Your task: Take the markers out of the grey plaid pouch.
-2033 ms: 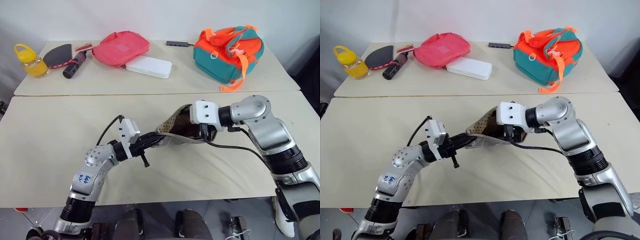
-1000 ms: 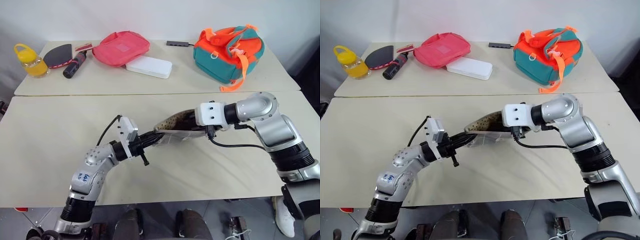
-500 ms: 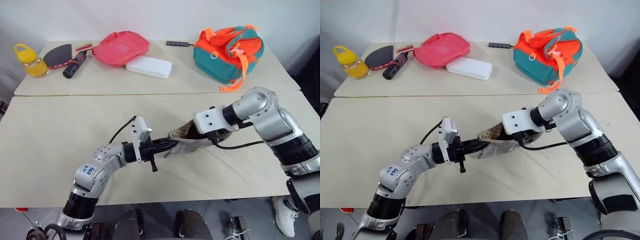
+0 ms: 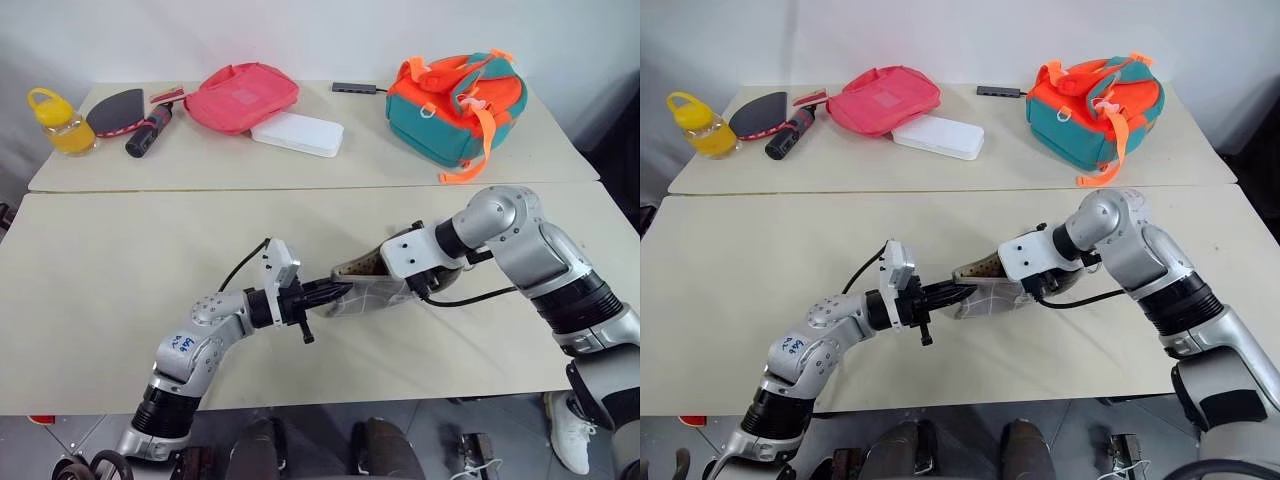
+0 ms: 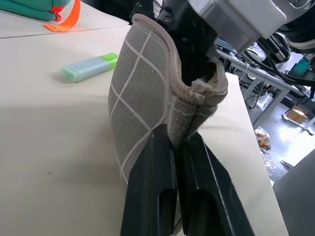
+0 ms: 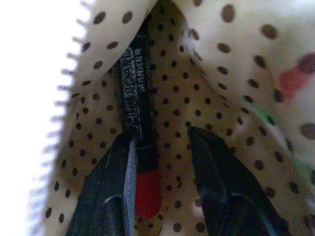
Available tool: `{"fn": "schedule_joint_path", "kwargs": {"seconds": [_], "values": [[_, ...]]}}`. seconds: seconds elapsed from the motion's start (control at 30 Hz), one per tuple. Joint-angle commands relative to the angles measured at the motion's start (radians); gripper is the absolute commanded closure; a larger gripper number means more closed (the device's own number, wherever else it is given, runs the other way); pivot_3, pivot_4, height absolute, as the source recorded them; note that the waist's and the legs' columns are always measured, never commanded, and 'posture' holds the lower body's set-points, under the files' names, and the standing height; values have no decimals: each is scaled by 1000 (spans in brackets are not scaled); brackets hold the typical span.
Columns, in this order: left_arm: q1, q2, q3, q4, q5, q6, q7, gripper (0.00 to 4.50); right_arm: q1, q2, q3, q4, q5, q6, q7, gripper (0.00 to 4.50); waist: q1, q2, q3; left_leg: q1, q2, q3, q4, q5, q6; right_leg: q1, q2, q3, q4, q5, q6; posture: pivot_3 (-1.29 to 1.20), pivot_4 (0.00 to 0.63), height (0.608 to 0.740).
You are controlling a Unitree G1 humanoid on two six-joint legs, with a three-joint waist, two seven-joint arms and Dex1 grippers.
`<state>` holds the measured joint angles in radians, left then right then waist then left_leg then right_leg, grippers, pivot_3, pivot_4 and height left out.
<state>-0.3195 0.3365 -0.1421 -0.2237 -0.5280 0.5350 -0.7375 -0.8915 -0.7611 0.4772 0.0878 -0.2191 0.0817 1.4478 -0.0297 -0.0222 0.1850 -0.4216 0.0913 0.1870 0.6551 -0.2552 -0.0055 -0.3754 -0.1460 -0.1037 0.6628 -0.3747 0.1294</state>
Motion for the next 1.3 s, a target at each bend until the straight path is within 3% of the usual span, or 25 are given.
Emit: {"fn": "schedule_joint_path", "kwargs": {"seconds": [0.03, 0.37, 0.5, 1.07, 1.3], "values": [[16, 12, -5, -22, 16, -13, -11, 4500, 27, 8, 21, -9, -24, 3, 1, 2830, -1, 0, 0, 0, 0, 0, 0, 0, 0, 0, 0, 0, 0, 0, 0, 0, 150, 740], [29, 13, 4, -37, 25, -25, -9, 4500, 35, 43, 24, 33, -58, -35, -41, 2830, -4, 0, 0, 0, 0, 0, 1, 0, 0, 0, 0, 0, 1, 0, 0, 0, 150, 740], [31, 14, 2, -37, 29, -27, -8, 4500, 21, 38, 7, 25, -55, -41, -49, 3976, -5, 0, 0, 0, 1, 0, 1, 0, 0, 0, 0, 0, 1, 0, 0, 0, 150, 740], [4, 4, 6, -3, 79, -97, 5, 4500, -24, -21, -186, -98, 150, 100, -11, 3997, 2, 0, 0, 0, 0, 0, 1, 0, 0, 0, 0, 0, 0, 0, 0, 0, 150, 740], [-39, 12, 65, 74, 125, -200, 37, 4500, 7, -79, -233, -108, 223, 123, 29, 3997, 2, 0, 0, 0, 0, 0, 1, 0, 0, 0, 0, 0, 0, 0, 0, 0, 150, 740]]}}
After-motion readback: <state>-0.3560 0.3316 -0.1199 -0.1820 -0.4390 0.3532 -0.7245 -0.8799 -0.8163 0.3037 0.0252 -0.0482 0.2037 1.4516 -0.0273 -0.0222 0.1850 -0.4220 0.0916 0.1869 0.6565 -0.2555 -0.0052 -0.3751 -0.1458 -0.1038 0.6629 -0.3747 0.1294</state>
